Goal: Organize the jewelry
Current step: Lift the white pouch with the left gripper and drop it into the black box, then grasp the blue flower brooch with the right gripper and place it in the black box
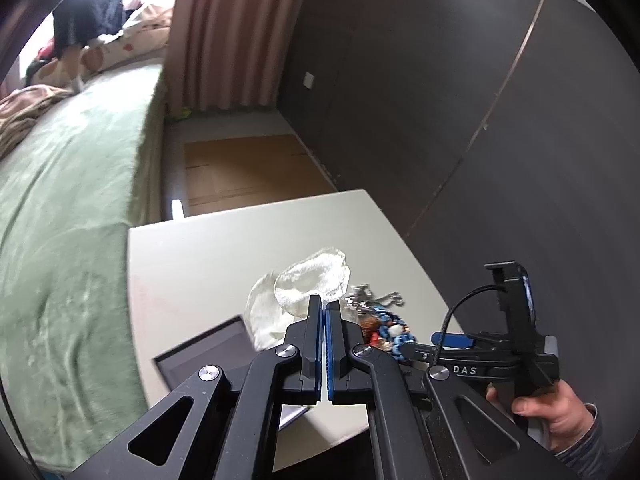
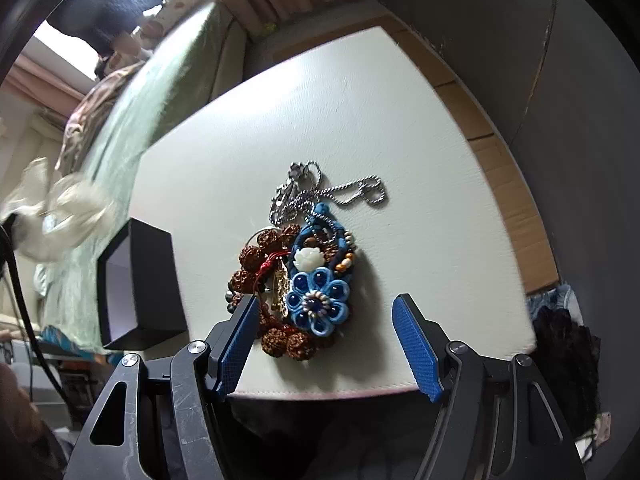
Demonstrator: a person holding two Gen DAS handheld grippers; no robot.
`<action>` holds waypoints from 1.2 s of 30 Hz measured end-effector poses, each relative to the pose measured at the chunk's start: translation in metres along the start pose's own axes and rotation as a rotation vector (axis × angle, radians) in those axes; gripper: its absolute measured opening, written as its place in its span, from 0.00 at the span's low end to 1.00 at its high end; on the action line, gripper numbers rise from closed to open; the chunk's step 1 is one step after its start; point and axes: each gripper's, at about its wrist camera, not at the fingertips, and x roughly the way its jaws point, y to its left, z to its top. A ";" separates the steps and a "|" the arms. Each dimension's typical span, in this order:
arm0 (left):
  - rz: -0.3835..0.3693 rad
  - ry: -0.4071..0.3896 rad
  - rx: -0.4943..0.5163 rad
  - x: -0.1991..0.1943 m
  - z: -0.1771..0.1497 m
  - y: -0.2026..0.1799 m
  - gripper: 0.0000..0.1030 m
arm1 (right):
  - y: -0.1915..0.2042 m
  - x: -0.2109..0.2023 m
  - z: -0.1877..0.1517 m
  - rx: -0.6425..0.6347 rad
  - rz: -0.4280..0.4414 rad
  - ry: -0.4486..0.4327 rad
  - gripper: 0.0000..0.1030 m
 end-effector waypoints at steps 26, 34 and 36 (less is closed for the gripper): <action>0.004 0.219 -0.290 0.035 -0.041 0.082 0.29 | 0.043 -0.056 0.018 -0.112 0.000 -0.101 0.30; 0.060 0.121 -0.322 -0.001 -0.038 0.097 0.83 | 0.082 -0.075 0.032 -0.175 0.079 -0.125 0.30; 0.087 0.114 -0.338 -0.009 -0.040 0.106 0.83 | 0.097 -0.075 0.033 -0.202 0.102 -0.124 0.30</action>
